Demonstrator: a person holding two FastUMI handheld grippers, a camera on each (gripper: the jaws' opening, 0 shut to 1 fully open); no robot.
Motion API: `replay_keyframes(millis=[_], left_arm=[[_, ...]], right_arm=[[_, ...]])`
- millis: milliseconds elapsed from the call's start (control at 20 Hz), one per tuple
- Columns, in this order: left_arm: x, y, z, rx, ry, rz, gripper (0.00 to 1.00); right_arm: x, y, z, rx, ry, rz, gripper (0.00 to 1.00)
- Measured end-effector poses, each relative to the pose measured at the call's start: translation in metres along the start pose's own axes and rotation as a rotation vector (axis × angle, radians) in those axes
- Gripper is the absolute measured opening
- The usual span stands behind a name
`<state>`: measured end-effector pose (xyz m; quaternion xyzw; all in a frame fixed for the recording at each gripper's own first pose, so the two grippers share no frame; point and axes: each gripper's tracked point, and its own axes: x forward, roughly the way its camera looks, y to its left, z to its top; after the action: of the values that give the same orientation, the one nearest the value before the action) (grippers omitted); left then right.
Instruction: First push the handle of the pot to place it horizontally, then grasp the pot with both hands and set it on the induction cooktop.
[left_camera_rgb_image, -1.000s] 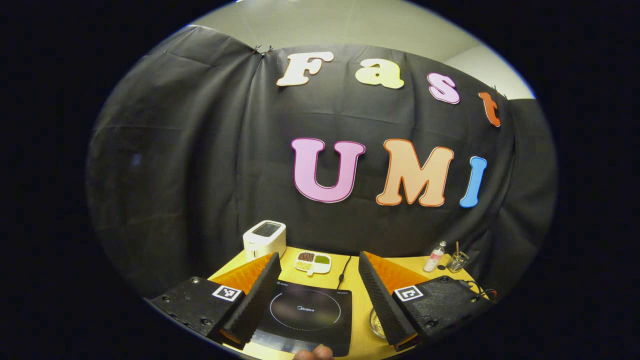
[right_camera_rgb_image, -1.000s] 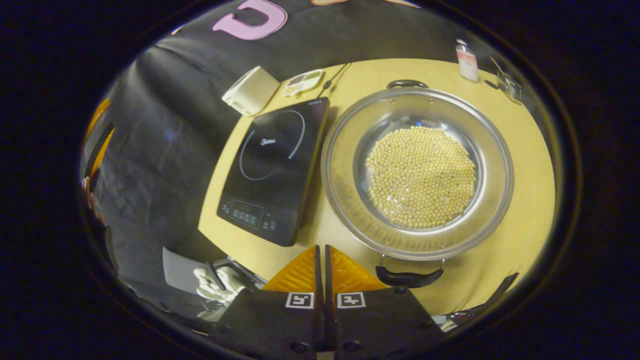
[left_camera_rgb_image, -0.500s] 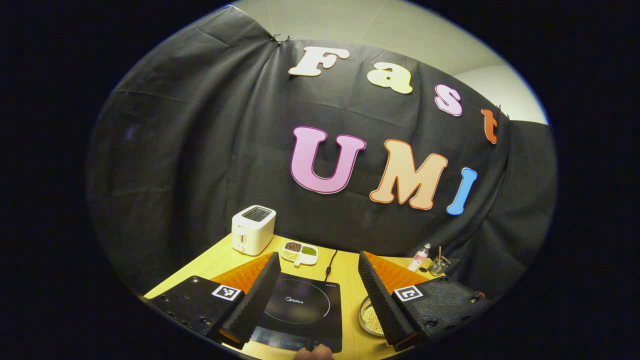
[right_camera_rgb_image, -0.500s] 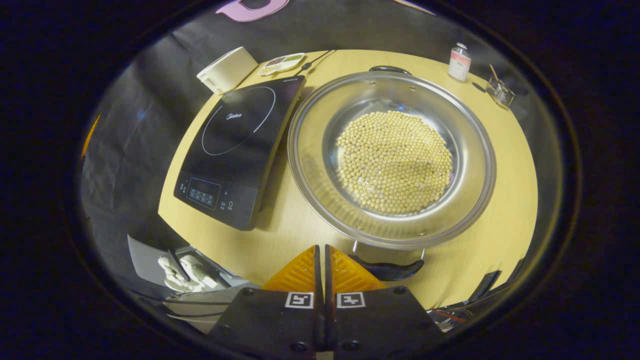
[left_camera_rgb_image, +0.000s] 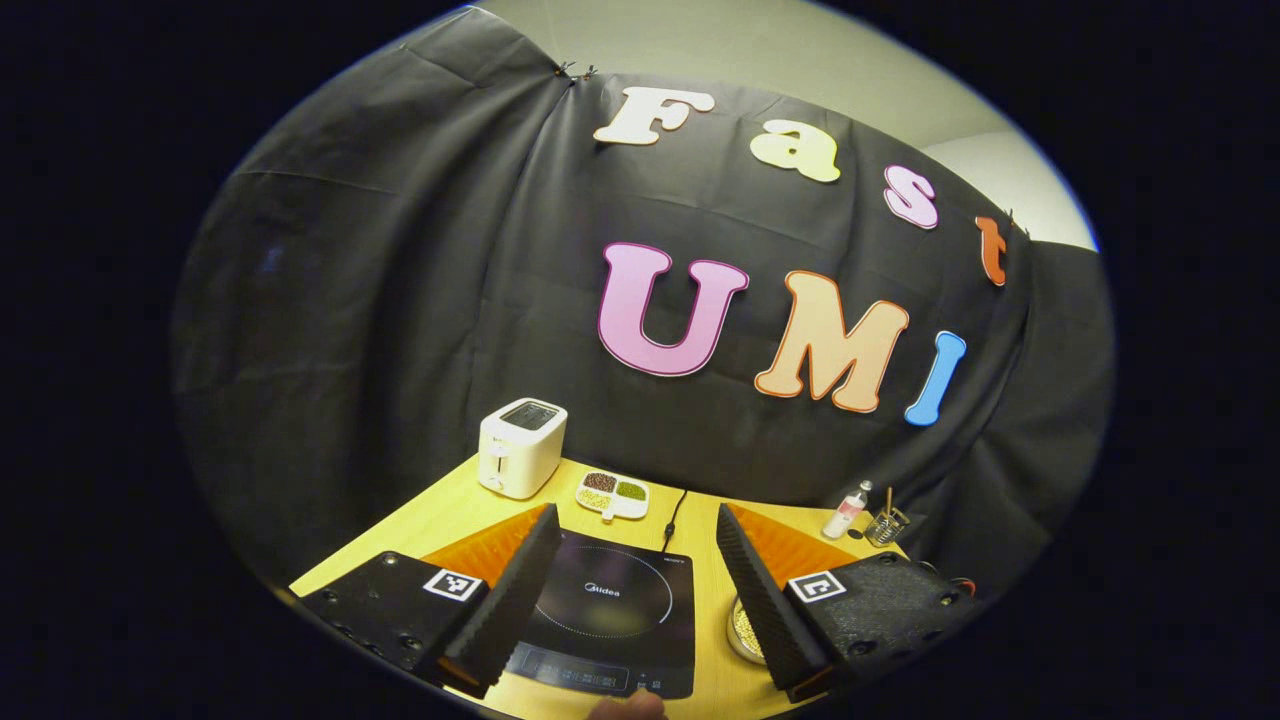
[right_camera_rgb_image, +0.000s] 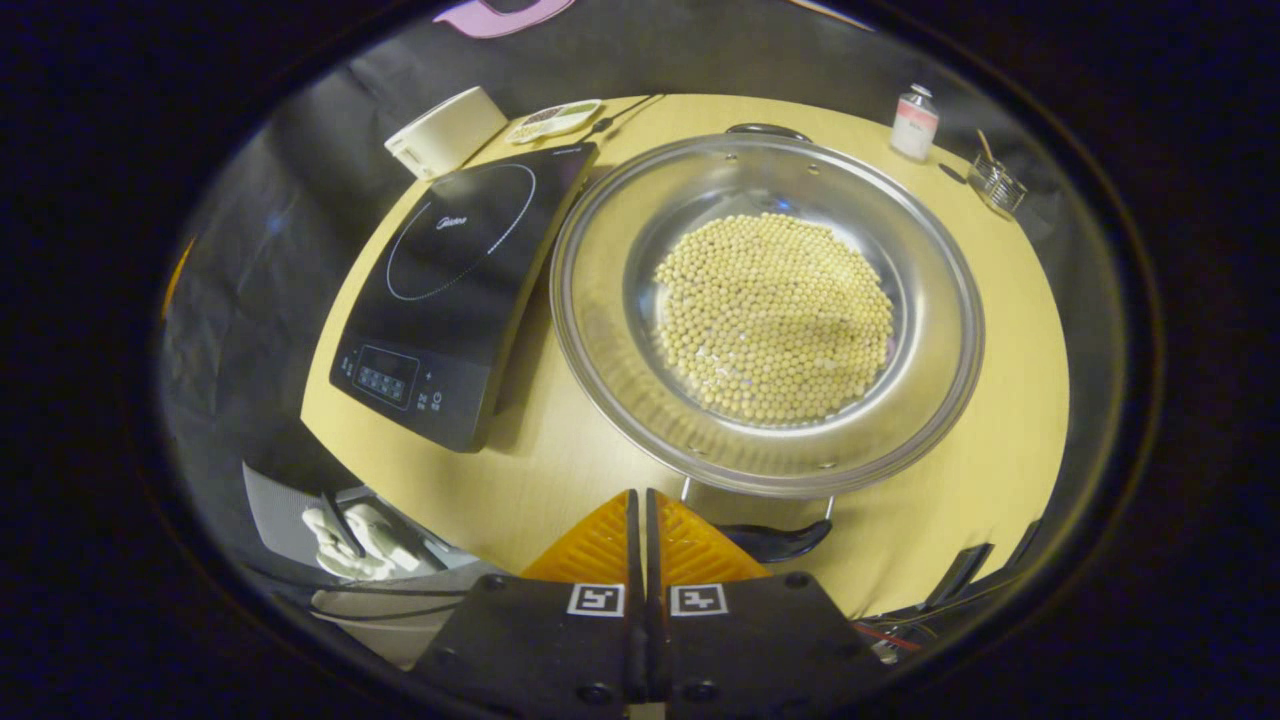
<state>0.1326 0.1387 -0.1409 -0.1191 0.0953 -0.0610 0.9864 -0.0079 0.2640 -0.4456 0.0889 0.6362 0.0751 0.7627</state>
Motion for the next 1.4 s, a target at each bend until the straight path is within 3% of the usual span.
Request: replay_keyframes(millis=[600, 650, 850, 900, 1000, 1050, 1150, 1400], left_arm=[[-0.003, -0.019, -0.004, 0.0, -0.005, 0.02, 0.96], [-0.003, -0.021, -0.004, 0.0, -0.007, 0.025, 1.0], [-0.004, -0.032, -0.008, 0.0, -0.002, 0.036, 0.92], [-0.004, -0.035, -0.009, 0.003, -0.001, 0.039, 1.0], [-0.004, -0.041, -0.009, 0.008, -0.006, 0.046, 0.92], [-0.004, -0.045, -0.009, 0.008, -0.005, 0.049, 0.96], [-0.002, -0.051, -0.012, 0.008, -0.003, 0.058, 0.92], [-0.001, -0.067, -0.017, 0.015, -0.003, 0.09, 0.96]], right_arm=[[-0.005, -0.054, -0.002, 0.045, 0.001, -0.031, 0.03], [-0.006, -0.058, -0.001, 0.048, 0.001, -0.031, 0.03], [-0.007, -0.073, 0.001, 0.056, 0.004, -0.027, 0.03], [-0.008, -0.078, 0.0, 0.054, 0.005, -0.027, 0.03], [-0.008, -0.086, 0.0, 0.054, 0.007, -0.026, 0.03], [-0.008, -0.09, 0.001, 0.055, 0.008, -0.023, 0.03], [-0.008, -0.099, 0.002, 0.055, 0.012, -0.019, 0.03], [-0.007, -0.125, 0.005, 0.054, 0.029, -0.012, 0.03]])
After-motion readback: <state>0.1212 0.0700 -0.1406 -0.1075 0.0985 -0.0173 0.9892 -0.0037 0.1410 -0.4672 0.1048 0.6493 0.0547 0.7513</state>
